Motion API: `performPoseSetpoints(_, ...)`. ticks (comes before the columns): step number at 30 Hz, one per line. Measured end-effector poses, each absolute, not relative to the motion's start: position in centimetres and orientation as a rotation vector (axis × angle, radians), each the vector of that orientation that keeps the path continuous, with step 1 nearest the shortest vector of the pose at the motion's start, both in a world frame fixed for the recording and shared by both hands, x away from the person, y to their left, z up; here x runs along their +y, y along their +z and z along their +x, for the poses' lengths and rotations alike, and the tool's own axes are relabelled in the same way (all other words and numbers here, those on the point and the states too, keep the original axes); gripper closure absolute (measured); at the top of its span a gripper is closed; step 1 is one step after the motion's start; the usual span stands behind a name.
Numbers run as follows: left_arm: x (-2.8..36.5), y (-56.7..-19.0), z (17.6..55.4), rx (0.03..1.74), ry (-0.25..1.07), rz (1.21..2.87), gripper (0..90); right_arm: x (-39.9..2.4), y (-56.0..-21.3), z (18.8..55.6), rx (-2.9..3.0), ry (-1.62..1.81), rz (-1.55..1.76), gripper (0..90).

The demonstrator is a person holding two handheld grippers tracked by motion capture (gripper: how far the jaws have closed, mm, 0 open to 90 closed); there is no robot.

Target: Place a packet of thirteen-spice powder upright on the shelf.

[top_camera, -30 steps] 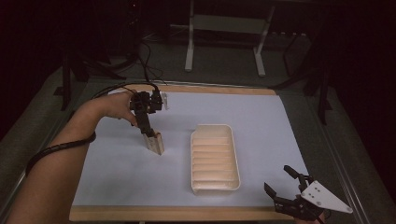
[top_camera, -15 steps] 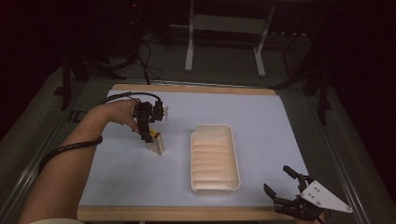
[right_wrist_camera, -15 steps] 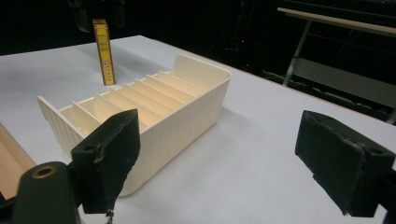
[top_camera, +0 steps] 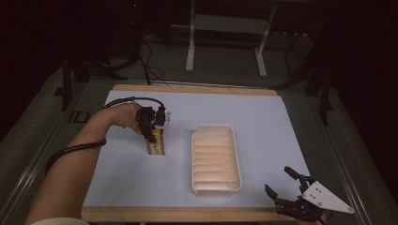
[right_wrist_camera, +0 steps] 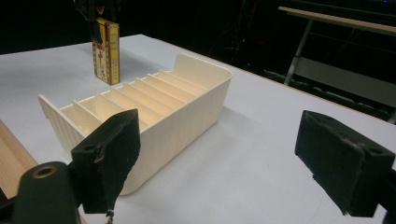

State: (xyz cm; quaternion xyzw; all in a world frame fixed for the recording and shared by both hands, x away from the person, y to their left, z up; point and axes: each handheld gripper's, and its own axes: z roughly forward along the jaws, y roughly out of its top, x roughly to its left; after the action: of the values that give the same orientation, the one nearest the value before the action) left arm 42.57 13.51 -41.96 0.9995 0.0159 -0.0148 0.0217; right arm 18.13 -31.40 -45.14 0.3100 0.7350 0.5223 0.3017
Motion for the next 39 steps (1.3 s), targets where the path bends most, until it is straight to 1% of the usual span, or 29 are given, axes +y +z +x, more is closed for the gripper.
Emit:
performPoseSetpoints(4,13.6,-41.8,42.7,0.074,-0.042,3.087,67.8,-31.4,-45.1,18.1,1.949,1.385,0.821,14.2)
performPoseSetpoints(9,13.3,-40.5,42.8,0.122,-0.051,3.062,67.9,-31.4,-45.1,18.1,1.953,1.385,0.821,14.3)
performPoseSetpoints(12,13.0,-40.0,43.0,0.198,-0.1,3.052,67.9,-31.4,-45.1,18.1,1.954,1.385,0.818,14.3)
performPoseSetpoints(16,12.5,-39.5,42.9,0.231,-0.137,3.052,67.9,-31.4,-45.1,18.1,1.958,1.382,0.818,14.4)
performPoseSetpoints(18,12.1,-39.3,42.8,0.277,-0.173,3.039,67.7,-31.4,-45.1,18.1,1.959,1.377,0.821,14.4)
performPoseSetpoints(19,12.0,-39.1,42.6,0.259,-0.166,3.032,67.6,-31.4,-45.1,18.1,1.959,1.376,0.824,14.4)
performPoseSetpoints(27,10.9,-36.8,41.6,0.3,-0.196,2.997,67.7,-31.4,-45.2,18.2,1.967,1.372,0.831,14.5)
performPoseSetpoints(35,9.7,-33.7,40.2,0.235,-0.116,2.924,67.7,-31.4,-45.2,18.3,1.97,1.368,0.83,14.5)
performPoseSetpoints(39,8.9,-32.8,39.7,0.206,-0.142,2.896,67.8,-31.3,-45.2,18.3,1.979,1.367,0.832,14.5)
